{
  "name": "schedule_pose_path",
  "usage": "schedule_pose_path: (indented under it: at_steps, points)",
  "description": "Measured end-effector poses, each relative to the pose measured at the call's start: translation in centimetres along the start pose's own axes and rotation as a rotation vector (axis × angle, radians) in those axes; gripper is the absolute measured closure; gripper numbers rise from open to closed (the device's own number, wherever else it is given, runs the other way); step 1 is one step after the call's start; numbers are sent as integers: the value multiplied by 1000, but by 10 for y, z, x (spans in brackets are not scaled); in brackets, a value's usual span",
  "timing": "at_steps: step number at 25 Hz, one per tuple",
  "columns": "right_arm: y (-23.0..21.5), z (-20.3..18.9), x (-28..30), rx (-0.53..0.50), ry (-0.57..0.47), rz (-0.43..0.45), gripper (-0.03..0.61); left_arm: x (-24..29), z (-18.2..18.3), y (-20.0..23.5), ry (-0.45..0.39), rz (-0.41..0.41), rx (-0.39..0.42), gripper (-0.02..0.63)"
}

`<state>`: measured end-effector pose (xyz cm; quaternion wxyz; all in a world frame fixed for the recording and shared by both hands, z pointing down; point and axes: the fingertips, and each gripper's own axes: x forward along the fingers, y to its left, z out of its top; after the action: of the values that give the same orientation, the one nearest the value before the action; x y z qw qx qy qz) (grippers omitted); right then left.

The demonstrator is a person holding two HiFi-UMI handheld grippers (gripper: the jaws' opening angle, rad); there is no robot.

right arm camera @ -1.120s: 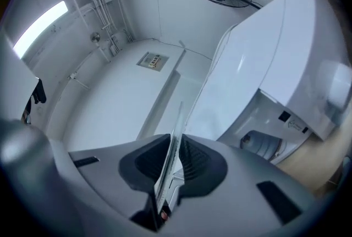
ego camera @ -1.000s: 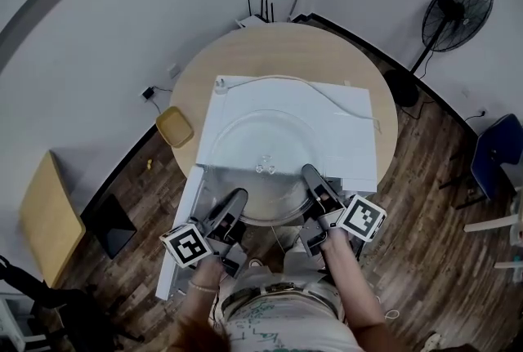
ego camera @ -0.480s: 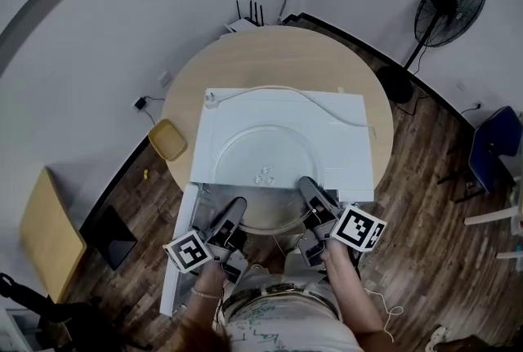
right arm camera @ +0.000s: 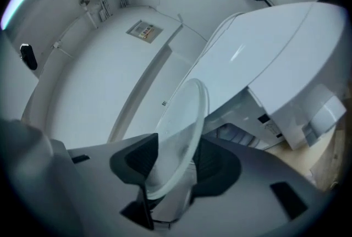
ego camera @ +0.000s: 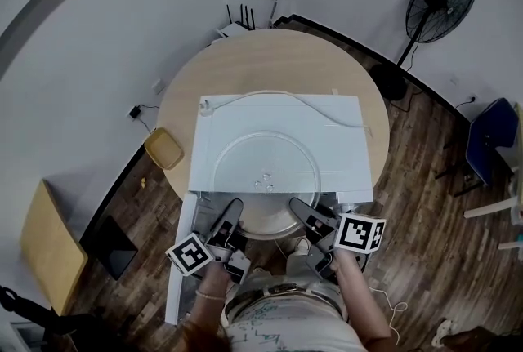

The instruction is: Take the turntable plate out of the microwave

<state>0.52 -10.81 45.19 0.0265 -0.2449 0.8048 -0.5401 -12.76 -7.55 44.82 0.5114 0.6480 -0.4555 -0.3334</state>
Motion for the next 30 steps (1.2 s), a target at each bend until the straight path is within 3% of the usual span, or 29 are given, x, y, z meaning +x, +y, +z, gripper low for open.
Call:
schedule_pose_path:
  at_steps: [1, 2, 5, 7, 9, 11, 13, 15, 16, 18, 20, 21, 23, 27, 30]
  points:
    - [1, 1, 0, 13, -17, 18, 423, 2, 1, -1, -11, -5, -16, 560]
    - [2, 2, 0, 13, -21, 30, 426, 4, 2, -1, -20, -9, -29, 563]
    - [4, -8, 0, -14, 43, 53, 356, 7, 2, -1, -31, -7, -30, 563]
    - [7, -20, -1, 32, 81, 105, 367, 8, 2, -1, -35, -7, -23, 565]
    - [6, -28, -1, 62, 88, 127, 480, 9, 1, -2, -36, -10, -24, 565]
    - [8, -29, -1, 89, 68, 149, 517, 10, 1, -2, -34, -8, -17, 563]
    - [12, -26, -1, 129, 34, 184, 528, 7, 0, 3, -10, 29, 46, 562]
    - [13, -22, -1, 157, -2, 200, 543, 1, 2, 9, 42, 80, 186, 531]
    - [11, -21, -2, 166, -13, 197, 546, -3, 4, 7, 67, 81, 250, 481]
    - [8, -19, -3, 188, -26, 193, 546, -10, 3, -1, 107, 42, 298, 448]
    - [9, -18, -5, 203, -29, 201, 545, -19, -1, 0, 122, 30, 274, 481]
    - [10, -18, -4, 196, -26, 203, 546, -22, -2, 2, 120, 40, 253, 532]
    - [13, -17, 1, 169, -11, 195, 544, -25, 0, 7, 105, 60, 212, 535]
    - [11, -9, 5, 152, -2, 181, 535, -14, 9, -2, 113, 59, 261, 534]
    - [9, -1, 7, 156, -12, 172, 532, -7, 8, 2, 114, 76, 204, 534]
